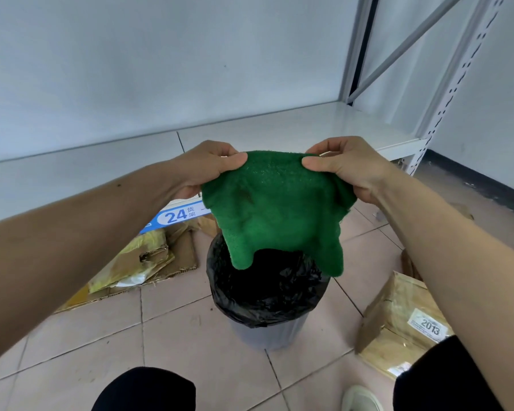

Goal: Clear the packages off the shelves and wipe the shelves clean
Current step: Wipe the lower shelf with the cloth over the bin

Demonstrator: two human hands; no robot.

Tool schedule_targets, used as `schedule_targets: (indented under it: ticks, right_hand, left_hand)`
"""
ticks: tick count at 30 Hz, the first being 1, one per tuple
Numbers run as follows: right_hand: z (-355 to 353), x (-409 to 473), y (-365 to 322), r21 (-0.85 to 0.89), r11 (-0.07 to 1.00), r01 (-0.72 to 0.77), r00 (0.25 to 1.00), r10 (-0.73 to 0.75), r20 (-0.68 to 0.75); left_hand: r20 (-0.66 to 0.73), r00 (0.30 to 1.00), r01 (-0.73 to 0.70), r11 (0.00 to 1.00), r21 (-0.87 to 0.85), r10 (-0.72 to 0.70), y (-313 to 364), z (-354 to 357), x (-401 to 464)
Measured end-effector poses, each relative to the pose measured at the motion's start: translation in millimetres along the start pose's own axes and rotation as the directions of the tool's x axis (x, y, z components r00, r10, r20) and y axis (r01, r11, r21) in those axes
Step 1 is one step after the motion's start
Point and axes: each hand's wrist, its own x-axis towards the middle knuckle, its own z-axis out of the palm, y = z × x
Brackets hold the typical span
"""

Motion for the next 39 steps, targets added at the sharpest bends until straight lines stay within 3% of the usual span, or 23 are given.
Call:
schedule_targets:
  ticks: [6,13,18,20,23,26,28,30,32,36,39]
  right_hand:
    - [29.3,-4.5,4.9,0.297,0.947,-0.124,0.991,0.131,-0.002]
    - [44.0,-9.9,-8.7,0.625,0.72,-0.302,0.953,0.214,0.214]
    - [41.4,-9.0,-12.7,0.72,0.591,-0.364,0.925,0.142,0.352]
    - [41.3,-7.8,-12.6,0.707,0.611,-0.355,0.927,0.134,0.349]
    - [37.1,-3.2,-6.7,0.547,0.794,-0.266,0.959,0.161,0.233]
    - [32.3,2.8,6.1,0.127,0.988,-0.083,0.995,0.074,0.073]
    - [31.4,4.9,16.0,-0.119,0.993,0.023,0.993,-0.009,0.119]
    - [33.7,6.2,23.0,-0.072,0.997,0.014,0.977,0.002,0.215]
    - [35.8,7.3,23.0,0.026,1.0,-0.008,0.982,0.003,0.188]
    - [39.6,10.3,18.4,0.078,0.994,0.075,0.995,-0.08,0.062]
    - [44.9,8.3,14.3,0.06,0.99,0.125,0.991,-0.128,0.036]
  left_hand:
    - [-0.053,0.997,0.041,0.988,-0.152,-0.049,2.8,28.7,4.1]
    - [-0.069,0.992,0.085,0.969,-0.231,-0.104,0.4,43.9,2.5]
    - [-0.013,0.998,0.063,0.967,-0.247,-0.068,-2.0,40.2,-3.2]
    - [-0.023,0.998,0.051,0.976,-0.212,-0.057,-4.4,40.1,0.0]
    - [-0.031,0.999,0.026,0.984,-0.176,-0.032,-6.6,36.2,4.6]
    - [0.029,1.0,0.007,0.99,-0.139,-0.003,-4.3,27.6,4.4]
    - [0.098,0.995,-0.004,0.993,-0.114,0.016,-1.7,23.9,2.7]
    - [0.17,0.984,-0.038,0.997,-0.068,0.049,-0.1,23.2,1.3]
    - [0.182,0.98,-0.08,0.996,-0.025,0.084,-0.7,23.3,1.2]
    - [0.106,0.989,-0.11,0.993,0.051,0.104,-7.1,21.9,-3.6]
    - [-0.004,0.987,-0.154,0.948,0.279,0.161,-17.1,27.7,-10.8]
